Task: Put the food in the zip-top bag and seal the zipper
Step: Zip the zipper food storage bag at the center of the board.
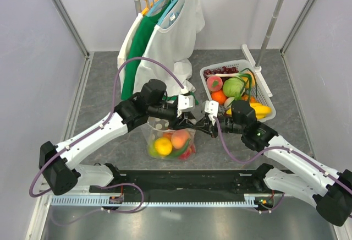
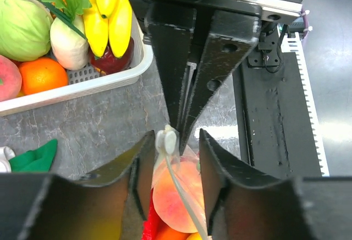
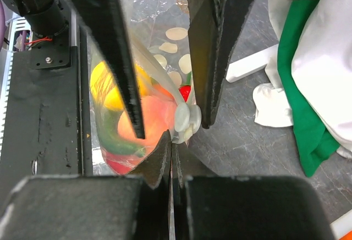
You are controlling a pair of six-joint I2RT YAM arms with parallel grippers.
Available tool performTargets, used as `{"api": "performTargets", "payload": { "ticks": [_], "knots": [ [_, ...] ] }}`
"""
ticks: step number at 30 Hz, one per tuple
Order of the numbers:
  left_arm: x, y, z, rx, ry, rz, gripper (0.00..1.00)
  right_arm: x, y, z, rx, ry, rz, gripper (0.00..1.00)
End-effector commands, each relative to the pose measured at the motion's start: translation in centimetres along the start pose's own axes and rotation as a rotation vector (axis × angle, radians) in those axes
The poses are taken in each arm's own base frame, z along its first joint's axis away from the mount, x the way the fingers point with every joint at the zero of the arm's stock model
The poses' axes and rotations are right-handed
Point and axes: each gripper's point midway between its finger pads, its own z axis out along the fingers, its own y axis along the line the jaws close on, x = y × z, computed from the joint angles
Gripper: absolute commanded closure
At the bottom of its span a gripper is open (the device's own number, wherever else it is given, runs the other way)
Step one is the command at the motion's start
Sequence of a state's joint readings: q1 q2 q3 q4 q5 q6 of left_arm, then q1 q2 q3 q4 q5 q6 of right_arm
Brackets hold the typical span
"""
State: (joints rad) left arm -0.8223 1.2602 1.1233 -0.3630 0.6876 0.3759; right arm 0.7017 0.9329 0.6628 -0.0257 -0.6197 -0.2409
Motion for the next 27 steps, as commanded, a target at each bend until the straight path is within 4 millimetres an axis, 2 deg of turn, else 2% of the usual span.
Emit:
{"api": "performTargets", "payload": {
  "ticks": [1,5,10,13,17,23,27],
  "knots": [
    [-2.0,0.0,0.1,0.02,-0.053,0.087,0.61,-3.0,-0.1,-0.4,0.003,-0.075,-0.094,1.0],
    [-1.6,-0.6,0.0,0.047,-0.045,0.084,0.65,-3.0,-0.2,-0.4,0.011,-0.073,-0.094,1.0],
    [-0.7,-1.0,-0.3,0.049,-0.022,0.075,0.87,-3.2,-0.4,-0.7,0.031,-0.077,-0.105,1.0],
    [-0.1,-1.1,-0.6,0.038,-0.003,0.086,0.94,-2.5,-0.4,-1.0,0.045,-0.057,-0.093,1.0],
    [0.7,-1.1,-1.0,0.018,0.011,0.081,0.94,-2.4,-0.4,-1.3,0.059,-0.057,-0.097,1.0],
    [0.5,-1.2,-1.3,0.01,0.004,0.076,0.92,-2.4,-0.2,-1.5,0.054,-0.06,-0.103,1.0],
    [0.7,-0.9,-1.4,-0.011,0.017,0.075,0.96,-2.4,-0.1,-1.6,0.049,-0.057,-0.106,1.0]
  ]
}}
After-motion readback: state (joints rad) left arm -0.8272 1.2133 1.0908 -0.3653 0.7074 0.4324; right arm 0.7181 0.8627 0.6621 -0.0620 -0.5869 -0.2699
